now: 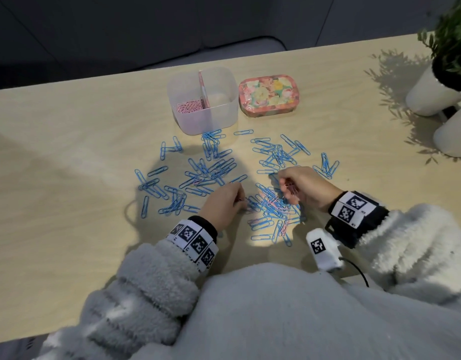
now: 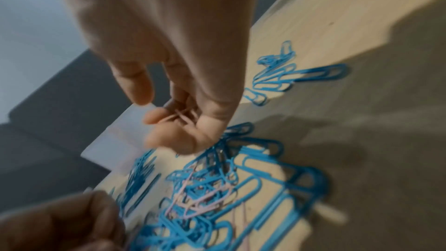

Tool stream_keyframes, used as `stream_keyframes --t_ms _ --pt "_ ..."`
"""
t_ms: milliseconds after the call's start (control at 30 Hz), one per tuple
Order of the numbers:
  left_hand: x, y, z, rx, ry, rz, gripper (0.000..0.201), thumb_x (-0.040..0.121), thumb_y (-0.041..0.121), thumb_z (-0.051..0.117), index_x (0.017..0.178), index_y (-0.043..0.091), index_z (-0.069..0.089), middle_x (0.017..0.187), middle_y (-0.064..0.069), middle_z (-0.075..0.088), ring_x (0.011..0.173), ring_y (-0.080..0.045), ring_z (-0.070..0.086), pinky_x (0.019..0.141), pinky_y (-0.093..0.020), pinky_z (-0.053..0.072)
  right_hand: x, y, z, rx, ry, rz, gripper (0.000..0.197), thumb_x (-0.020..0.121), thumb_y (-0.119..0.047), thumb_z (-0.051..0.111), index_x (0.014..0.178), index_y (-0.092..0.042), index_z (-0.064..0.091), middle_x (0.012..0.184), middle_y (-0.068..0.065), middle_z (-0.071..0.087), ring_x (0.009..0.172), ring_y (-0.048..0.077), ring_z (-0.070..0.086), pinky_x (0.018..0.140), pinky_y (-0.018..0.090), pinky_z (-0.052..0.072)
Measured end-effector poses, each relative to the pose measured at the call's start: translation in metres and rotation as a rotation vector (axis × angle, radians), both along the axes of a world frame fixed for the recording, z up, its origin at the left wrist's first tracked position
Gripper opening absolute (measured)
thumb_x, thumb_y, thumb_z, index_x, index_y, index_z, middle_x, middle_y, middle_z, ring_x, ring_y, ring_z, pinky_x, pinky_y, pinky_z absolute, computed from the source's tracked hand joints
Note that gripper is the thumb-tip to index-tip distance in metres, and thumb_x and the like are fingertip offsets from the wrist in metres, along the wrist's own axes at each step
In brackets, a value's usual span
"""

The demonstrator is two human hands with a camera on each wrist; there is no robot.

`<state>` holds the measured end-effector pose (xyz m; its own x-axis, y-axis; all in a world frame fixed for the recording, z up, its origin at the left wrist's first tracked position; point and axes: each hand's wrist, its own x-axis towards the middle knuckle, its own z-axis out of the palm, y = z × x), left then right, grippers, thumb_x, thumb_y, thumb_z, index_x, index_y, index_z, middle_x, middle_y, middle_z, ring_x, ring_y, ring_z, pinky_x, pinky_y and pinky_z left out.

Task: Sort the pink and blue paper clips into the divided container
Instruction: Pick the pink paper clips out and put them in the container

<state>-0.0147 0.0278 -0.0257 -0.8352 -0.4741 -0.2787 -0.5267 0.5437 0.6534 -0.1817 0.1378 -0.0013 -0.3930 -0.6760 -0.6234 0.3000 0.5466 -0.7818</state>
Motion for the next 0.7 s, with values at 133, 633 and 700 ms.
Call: stream_keyframes --t_ms 133,633,700 --pt "0.003 -0.009 0.000 0.147 0.070 0.144 0.009 0.087 0.012 0.056 0.097 0.010 0.058 0.079 0.000 0.058 0.067 -0.009 0.052 0.060 -0.016 0.036 0.009 -0.011 -0.017 0.098 0.710 0.401 0.019 0.077 -0.028 0.071 0.070 -0.021 0.055 0.056 -0.004 0.052 0.053 0.012 0.049 0.056 0.026 0.039" --pt "0.002 -0.007 -0.002 0.020 -0.067 0.115 0.017 0.083 0.031 0.064 0.085 0.015 0.059 0.069 0.007 0.048 0.070 -0.015 0.048 0.065 -0.028 0.036 -0.010 0.002 0.001 0.258 1.025 0.405 0.007 0.078 -0.020 0.059 0.084 -0.023 0.062 0.088 0.003 0.068 0.094 0.031 0.062 0.073 0.033 0.044" --pt "-0.001 -0.005 -0.002 -0.060 -0.062 0.072 0.013 0.083 0.025 0.064 0.087 0.013 0.060 0.074 0.004 0.051 0.080 -0.021 0.053 0.072 -0.031 0.038 0.007 -0.002 0.006 0.188 0.999 0.514 0.005 0.082 -0.022 0.059 0.084 -0.022 0.064 0.080 0.001 0.064 0.090 0.030 0.062 0.070 0.032 0.041"
